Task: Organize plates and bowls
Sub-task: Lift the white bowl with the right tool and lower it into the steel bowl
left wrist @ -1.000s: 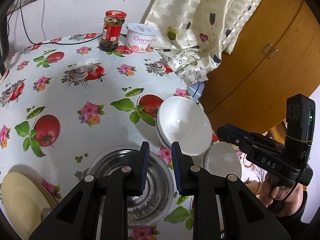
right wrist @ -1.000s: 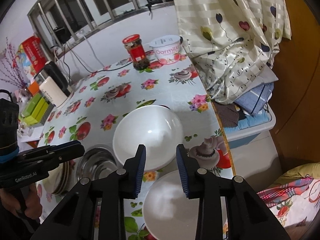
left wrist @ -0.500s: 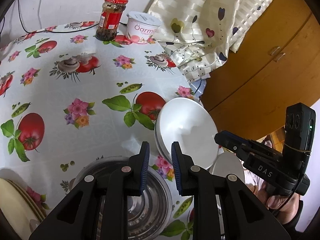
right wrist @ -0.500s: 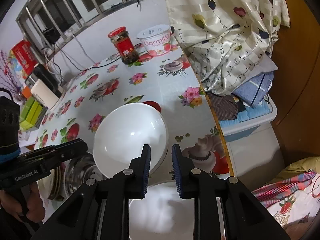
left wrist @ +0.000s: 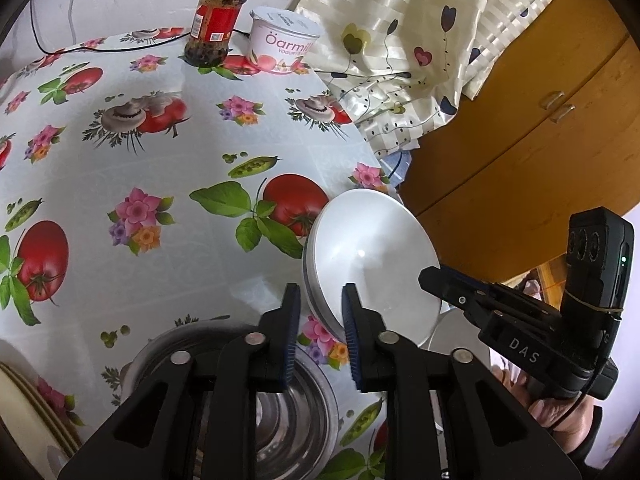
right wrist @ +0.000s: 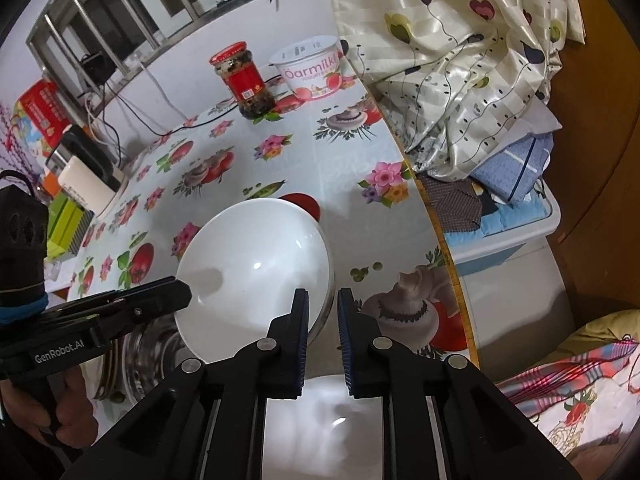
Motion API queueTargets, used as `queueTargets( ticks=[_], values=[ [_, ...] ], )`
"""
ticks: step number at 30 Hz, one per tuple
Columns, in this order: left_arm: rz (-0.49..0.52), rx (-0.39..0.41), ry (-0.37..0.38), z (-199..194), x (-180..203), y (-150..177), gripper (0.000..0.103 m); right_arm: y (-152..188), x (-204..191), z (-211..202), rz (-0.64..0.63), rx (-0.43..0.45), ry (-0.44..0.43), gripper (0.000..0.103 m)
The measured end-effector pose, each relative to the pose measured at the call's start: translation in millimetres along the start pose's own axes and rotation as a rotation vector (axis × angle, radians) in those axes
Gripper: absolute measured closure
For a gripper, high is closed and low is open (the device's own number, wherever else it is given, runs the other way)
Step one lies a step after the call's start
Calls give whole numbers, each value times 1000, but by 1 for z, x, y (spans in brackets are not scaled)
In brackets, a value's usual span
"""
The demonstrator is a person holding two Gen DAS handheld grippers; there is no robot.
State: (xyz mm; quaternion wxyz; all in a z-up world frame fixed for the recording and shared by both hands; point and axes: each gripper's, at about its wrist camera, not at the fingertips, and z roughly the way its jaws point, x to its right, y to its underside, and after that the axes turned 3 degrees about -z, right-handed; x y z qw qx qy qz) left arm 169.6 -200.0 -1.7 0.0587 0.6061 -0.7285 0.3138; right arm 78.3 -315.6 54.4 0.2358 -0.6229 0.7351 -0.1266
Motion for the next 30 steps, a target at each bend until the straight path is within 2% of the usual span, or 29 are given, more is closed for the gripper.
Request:
queueTargets(
  ticks=[14, 30],
  values=[
    [6, 7, -19, -1, 2, 1, 86, -4, -3, 0, -4, 2, -4, 90],
    [9, 67, -29, -38, 2, 4, 86, -9, -28, -26, -40, 49, -17, 90]
  ],
)
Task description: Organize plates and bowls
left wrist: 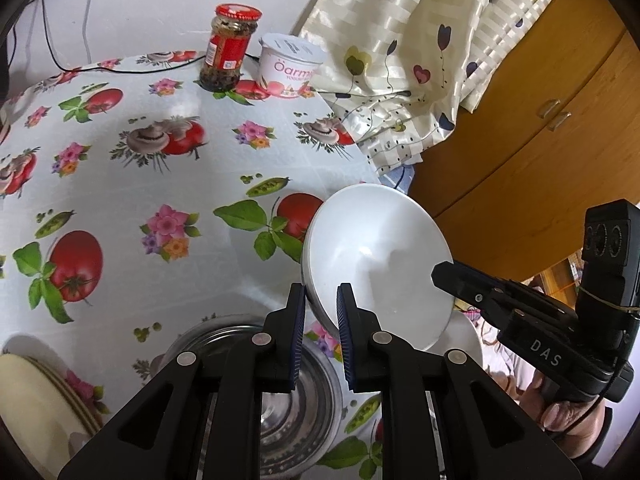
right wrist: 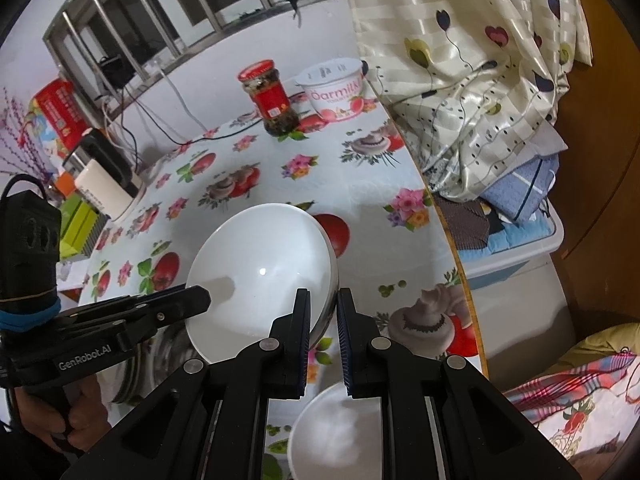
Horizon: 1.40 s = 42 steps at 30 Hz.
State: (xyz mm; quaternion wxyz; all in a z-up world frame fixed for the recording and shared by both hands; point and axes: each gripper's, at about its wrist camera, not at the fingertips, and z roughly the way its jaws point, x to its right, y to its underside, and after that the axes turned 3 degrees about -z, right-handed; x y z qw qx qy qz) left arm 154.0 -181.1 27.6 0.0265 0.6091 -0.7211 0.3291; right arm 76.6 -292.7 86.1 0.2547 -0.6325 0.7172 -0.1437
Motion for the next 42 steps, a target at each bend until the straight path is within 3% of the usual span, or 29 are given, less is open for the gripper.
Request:
queueTargets(
  ticks=[11, 21, 42],
  values=[
    [-27, 36, -21, -35, -16, 14, 86, 2, -34, -18, -47, 25, -34, 90],
    [-73, 33, -54, -55, -41, 39, 86, 18, -67, -12, -80, -10, -68, 89],
    [-126, -49, -94, -45, -64, 65, 86, 48, -85, 18, -90, -125, -92, 89]
  ],
)
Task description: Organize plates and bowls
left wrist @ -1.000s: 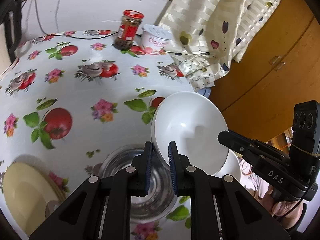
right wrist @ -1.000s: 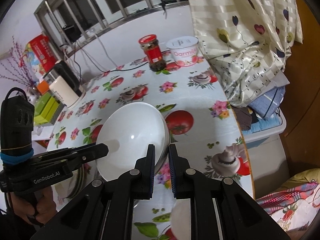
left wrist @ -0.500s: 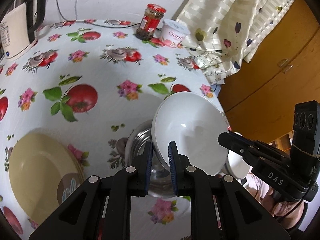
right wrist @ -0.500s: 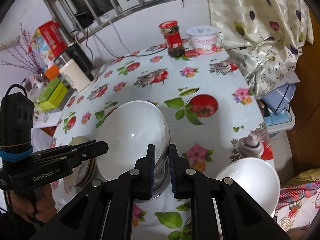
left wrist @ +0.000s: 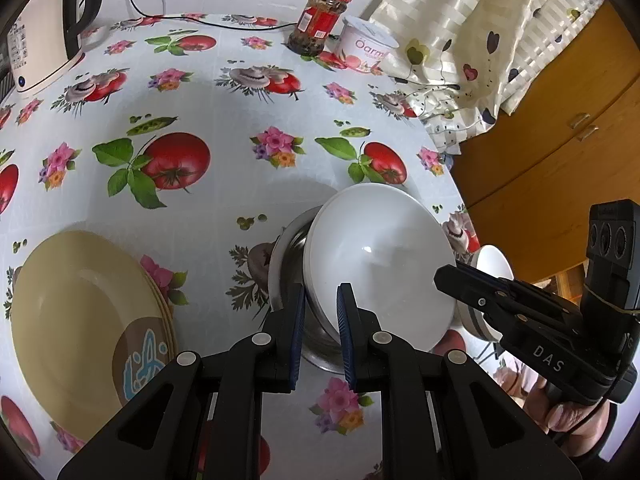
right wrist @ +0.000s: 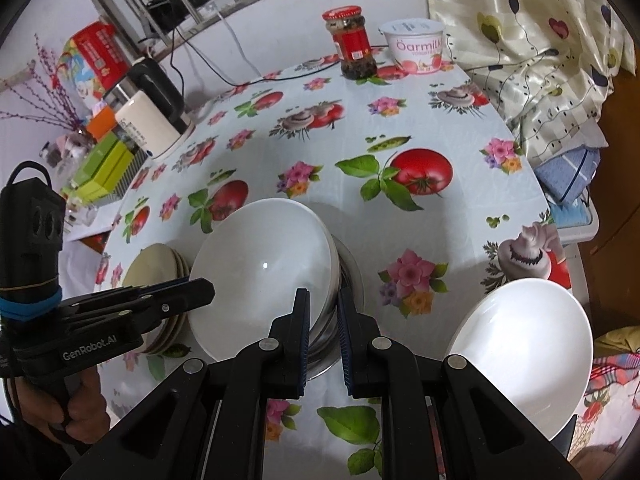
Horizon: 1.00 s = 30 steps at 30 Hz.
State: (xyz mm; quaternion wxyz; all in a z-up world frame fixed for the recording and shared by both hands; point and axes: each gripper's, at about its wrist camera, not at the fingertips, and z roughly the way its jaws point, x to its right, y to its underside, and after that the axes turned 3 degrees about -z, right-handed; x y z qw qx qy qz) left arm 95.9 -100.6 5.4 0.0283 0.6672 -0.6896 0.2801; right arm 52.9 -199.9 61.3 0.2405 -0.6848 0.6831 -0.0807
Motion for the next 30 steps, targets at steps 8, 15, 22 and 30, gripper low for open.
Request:
queueTargets(
  ticks=[8, 15, 22, 30],
  values=[
    [-9, -14, -2, 4, -4, 1, 86, 3, 2, 8, 5, -31, -7, 89],
    [-3, -13, 4, 4, -4, 0, 86, 3, 2, 11, 4, -36, -8, 88],
    [12, -1, 18, 2, -3, 0, 86, 4, 4, 12, 11, -39, -8, 87],
    [14, 34, 22, -5, -5, -3, 86, 2, 3, 8, -14, -11, 6, 75]
  ],
)
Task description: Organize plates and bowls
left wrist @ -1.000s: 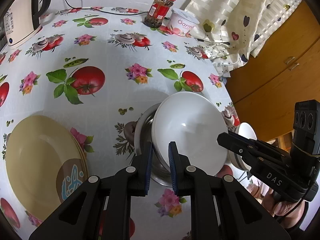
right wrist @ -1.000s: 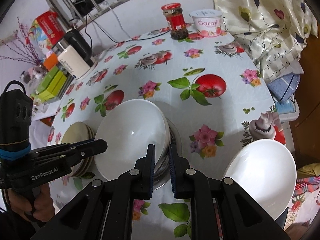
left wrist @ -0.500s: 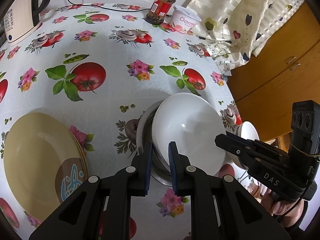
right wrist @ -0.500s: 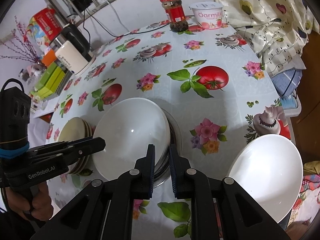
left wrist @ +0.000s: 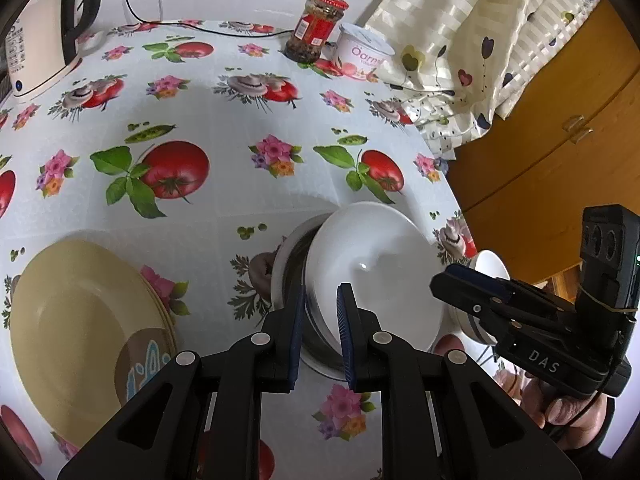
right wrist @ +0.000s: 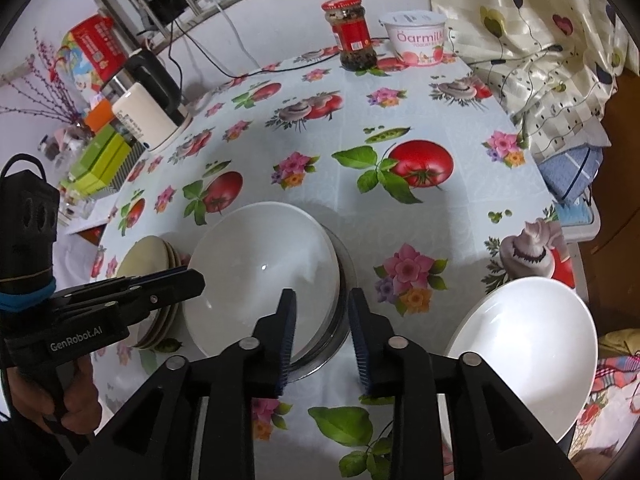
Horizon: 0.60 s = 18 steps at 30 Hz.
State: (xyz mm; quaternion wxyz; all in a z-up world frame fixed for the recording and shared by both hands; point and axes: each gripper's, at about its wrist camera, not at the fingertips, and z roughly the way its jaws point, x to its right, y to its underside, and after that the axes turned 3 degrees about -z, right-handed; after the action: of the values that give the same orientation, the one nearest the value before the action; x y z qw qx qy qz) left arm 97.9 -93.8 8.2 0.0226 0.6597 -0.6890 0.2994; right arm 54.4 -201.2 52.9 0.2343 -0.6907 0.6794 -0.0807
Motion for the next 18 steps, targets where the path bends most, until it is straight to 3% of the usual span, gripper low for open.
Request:
queueTargets(
  ticks=[18],
  values=[
    [72, 90, 5, -24, 21, 0, 86, -8, -6, -35, -53, 100, 70, 61]
  ],
)
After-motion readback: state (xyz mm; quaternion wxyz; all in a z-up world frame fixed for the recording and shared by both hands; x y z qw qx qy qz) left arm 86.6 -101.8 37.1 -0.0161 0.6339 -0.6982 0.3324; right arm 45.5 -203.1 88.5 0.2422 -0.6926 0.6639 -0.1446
